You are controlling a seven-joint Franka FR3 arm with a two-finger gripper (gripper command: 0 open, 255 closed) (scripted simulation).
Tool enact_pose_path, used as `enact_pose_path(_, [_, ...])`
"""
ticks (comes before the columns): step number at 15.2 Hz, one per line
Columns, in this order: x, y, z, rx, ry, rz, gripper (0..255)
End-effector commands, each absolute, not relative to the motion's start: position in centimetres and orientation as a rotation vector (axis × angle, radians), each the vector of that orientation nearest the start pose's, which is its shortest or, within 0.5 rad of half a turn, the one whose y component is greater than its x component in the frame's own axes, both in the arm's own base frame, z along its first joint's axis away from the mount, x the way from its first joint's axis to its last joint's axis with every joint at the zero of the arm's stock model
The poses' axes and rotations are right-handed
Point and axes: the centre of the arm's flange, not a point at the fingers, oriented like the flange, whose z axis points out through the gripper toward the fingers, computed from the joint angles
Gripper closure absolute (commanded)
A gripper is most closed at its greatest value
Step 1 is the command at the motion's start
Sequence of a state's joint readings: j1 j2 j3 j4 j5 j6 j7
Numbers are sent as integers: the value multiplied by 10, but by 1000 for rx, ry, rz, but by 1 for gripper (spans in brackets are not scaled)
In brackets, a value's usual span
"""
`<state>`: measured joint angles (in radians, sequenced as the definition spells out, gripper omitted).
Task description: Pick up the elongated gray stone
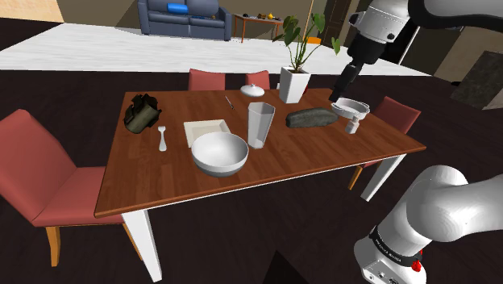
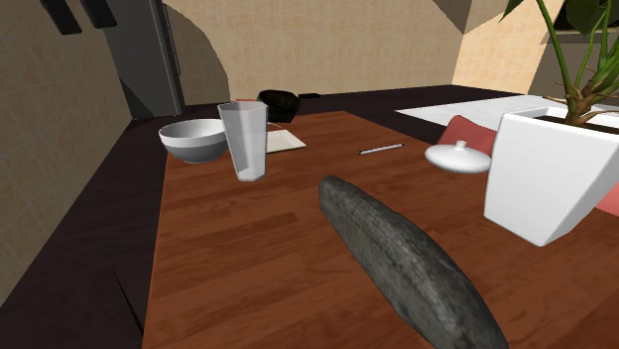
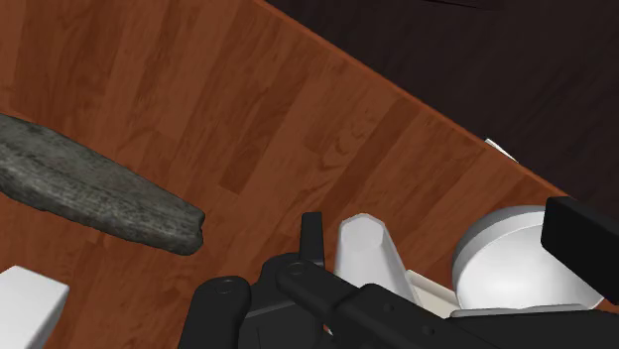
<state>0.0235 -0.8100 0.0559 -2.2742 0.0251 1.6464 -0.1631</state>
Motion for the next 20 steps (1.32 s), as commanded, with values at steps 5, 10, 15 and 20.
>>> enact_pose_path(5, [316, -12, 619, -3117, -524, -264, 0])
enact_pose_path(10, [335, -68, 590, -3086, -727, -236, 0])
enact_pose_path(15, [361, -123, 561, -3041, -928, -206, 0])
enact_pose_path(20, [393, -173, 533, -2982, -1126, -176, 0])
